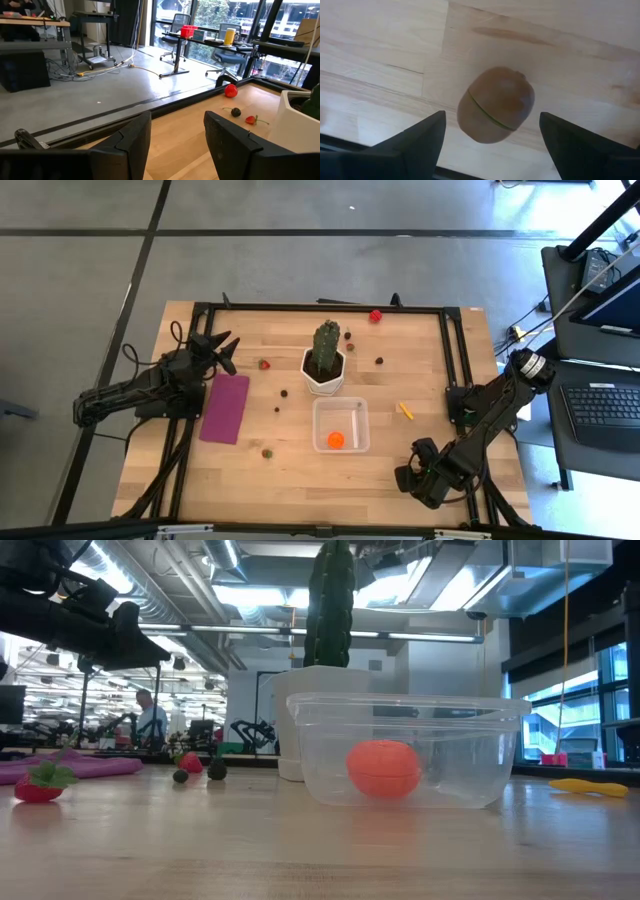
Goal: Pick and placing Produce into tupperware
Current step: Put the brown kiwi into the transparent bin
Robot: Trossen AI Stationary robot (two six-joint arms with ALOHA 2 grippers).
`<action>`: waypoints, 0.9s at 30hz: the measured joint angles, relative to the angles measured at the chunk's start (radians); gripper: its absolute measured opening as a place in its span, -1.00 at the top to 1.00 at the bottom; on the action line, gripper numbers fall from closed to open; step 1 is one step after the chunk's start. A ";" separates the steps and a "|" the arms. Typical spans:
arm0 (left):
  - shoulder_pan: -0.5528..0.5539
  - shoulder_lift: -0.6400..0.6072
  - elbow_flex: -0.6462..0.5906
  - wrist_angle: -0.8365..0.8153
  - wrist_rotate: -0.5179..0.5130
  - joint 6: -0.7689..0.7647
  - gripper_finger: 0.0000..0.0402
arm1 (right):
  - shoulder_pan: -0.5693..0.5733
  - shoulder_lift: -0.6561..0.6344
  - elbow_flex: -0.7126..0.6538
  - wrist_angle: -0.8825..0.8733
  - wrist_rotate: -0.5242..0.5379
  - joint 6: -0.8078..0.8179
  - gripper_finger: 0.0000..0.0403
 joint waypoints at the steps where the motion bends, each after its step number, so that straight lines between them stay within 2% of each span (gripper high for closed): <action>1: 0.000 0.000 0.000 0.000 0.000 0.000 0.12 | 0.000 0.000 0.000 0.000 0.000 -0.003 -0.60; 15: 0.000 0.000 0.000 0.000 0.000 0.000 0.12 | 0.000 0.000 0.000 0.005 0.002 -0.052 -0.60; 20: 0.000 0.000 0.000 0.000 0.000 0.001 0.12 | 0.000 0.000 0.000 -0.021 -0.022 0.005 -0.60; 27: 0.000 0.000 0.000 0.000 0.000 0.001 0.12 | 0.000 0.000 0.000 -0.013 -0.027 -0.001 -0.60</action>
